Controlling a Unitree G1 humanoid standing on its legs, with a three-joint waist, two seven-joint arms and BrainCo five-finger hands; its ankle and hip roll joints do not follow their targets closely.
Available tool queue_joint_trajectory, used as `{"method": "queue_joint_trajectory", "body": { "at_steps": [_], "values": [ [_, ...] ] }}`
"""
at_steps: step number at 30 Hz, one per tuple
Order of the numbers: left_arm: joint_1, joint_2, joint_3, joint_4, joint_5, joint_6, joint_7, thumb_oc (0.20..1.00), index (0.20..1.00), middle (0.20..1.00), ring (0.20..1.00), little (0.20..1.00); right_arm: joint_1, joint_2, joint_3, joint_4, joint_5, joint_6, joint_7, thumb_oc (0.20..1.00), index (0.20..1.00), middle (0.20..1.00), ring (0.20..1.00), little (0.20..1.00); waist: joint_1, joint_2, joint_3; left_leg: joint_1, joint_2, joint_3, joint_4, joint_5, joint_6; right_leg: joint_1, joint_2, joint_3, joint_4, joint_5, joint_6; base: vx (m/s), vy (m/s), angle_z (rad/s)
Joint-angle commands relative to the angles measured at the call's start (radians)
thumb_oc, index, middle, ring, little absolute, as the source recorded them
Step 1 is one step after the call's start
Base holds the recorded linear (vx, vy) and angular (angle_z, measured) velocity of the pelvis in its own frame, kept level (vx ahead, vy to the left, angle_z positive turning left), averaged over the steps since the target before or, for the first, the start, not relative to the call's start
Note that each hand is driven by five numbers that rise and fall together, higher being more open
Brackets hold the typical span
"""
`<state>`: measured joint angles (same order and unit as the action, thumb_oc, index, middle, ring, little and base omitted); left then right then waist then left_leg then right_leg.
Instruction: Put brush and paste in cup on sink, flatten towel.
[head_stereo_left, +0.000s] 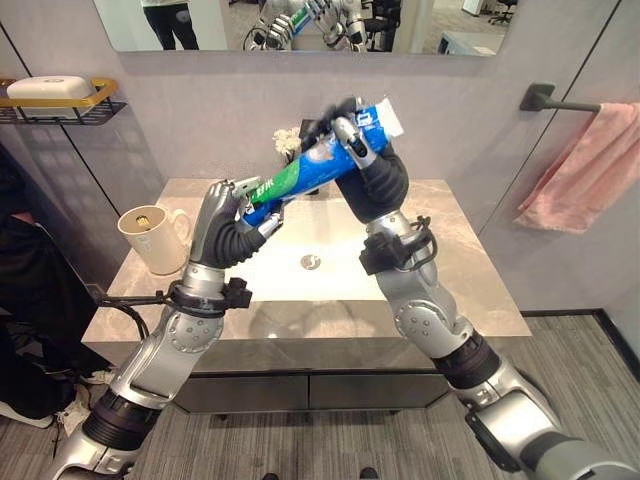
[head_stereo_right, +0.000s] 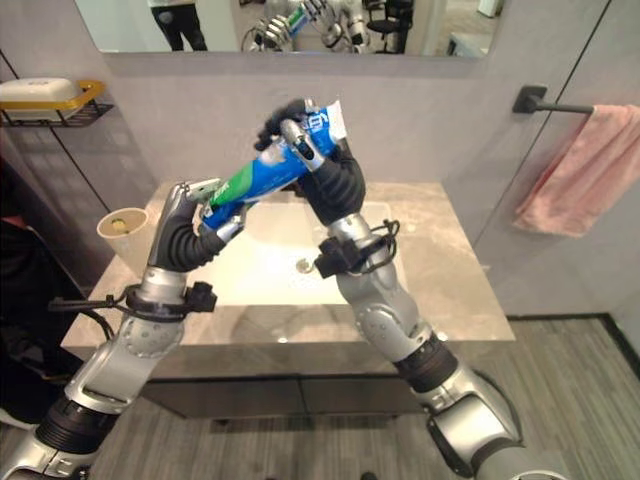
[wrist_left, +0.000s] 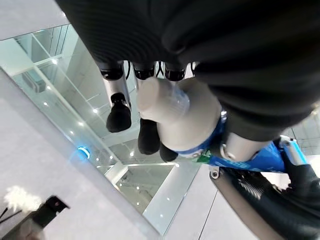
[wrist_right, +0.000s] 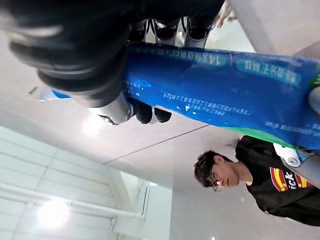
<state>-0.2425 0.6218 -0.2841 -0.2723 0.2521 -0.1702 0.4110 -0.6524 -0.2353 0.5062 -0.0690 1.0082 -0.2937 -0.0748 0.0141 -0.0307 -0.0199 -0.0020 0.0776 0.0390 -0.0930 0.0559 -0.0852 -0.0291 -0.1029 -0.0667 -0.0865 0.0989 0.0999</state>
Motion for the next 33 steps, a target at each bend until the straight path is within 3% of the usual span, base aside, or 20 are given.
{"method": "queue_joint_trajectory", "body": {
  "at_steps": [1,2,7,14,17,30,33],
  "values": [
    [-0.045,0.029,0.040,-0.042,-0.032,-0.030,0.031,0.912,0.912,0.912,0.912,0.912,-0.050,0.003,-0.051,0.003,-0.002,-0.011,-0.036,0.200,0.200,0.200,0.200,0.200,0.017,-0.049,-0.005,-0.008,-0.002,0.002,0.006,-0.029,-0.008,0.037,-0.087,-0.042,-0.001,-0.019,0.076,0.00,0.000,0.00],
    [-0.026,0.032,0.050,-0.050,-0.038,-0.029,0.029,1.000,1.000,1.000,1.000,1.000,-0.049,0.002,-0.057,0.002,-0.010,-0.010,-0.045,0.200,0.200,0.200,0.200,0.200,0.020,-0.052,-0.003,-0.009,-0.003,-0.001,0.006,-0.029,-0.007,0.037,-0.088,-0.044,-0.001,-0.019,0.076,0.00,0.002,0.04],
    [0.112,0.040,0.111,-0.068,-0.085,-0.024,0.013,1.000,1.000,1.000,1.000,1.000,-0.038,-0.018,-0.089,-0.016,-0.063,-0.005,-0.086,0.200,0.200,0.200,0.200,0.200,0.053,-0.075,0.011,-0.014,-0.009,-0.020,0.006,-0.029,0.000,0.048,-0.090,-0.065,-0.001,-0.021,0.077,0.01,0.008,0.15],
    [0.315,0.051,0.210,-0.062,-0.210,-0.037,-0.008,1.000,1.000,1.000,1.000,1.000,-0.088,-0.054,-0.139,-0.020,-0.113,-0.015,-0.145,0.200,0.200,0.200,0.200,0.200,0.127,-0.107,0.037,-0.022,-0.036,-0.047,0.021,-0.036,0.023,0.068,-0.105,-0.089,-0.001,-0.020,0.083,0.00,0.025,0.14],
    [0.405,0.098,0.248,-0.040,-0.243,-0.034,-0.035,1.000,1.000,1.000,1.000,1.000,-0.172,-0.106,-0.156,-0.022,-0.155,-0.019,-0.177,0.200,0.200,0.200,0.200,0.200,0.179,-0.122,0.061,-0.069,-0.064,-0.068,0.081,-0.056,0.039,0.069,-0.122,-0.104,0.000,-0.008,0.088,-0.04,0.046,0.21],
    [0.533,0.248,0.258,0.074,-0.314,-0.016,-0.130,1.000,1.000,1.000,1.000,1.000,-0.417,-0.134,-0.185,0.069,-0.280,-0.048,-0.299,0.200,0.200,0.200,0.200,0.200,0.273,-0.124,0.094,-0.132,-0.135,-0.128,0.127,-0.073,0.076,0.055,-0.164,-0.162,0.027,0.037,0.110,-0.01,0.058,0.21],
    [0.568,0.221,0.275,0.130,-0.424,-0.019,-0.150,1.000,1.000,1.000,1.000,1.000,-0.484,-0.155,-0.163,0.107,-0.338,-0.033,-0.323,0.200,0.200,0.200,0.200,0.200,0.302,-0.132,0.101,-0.151,-0.144,-0.144,0.139,-0.075,0.077,0.060,-0.168,-0.182,0.019,0.043,0.112,0.01,0.007,0.10]
  ]
}}
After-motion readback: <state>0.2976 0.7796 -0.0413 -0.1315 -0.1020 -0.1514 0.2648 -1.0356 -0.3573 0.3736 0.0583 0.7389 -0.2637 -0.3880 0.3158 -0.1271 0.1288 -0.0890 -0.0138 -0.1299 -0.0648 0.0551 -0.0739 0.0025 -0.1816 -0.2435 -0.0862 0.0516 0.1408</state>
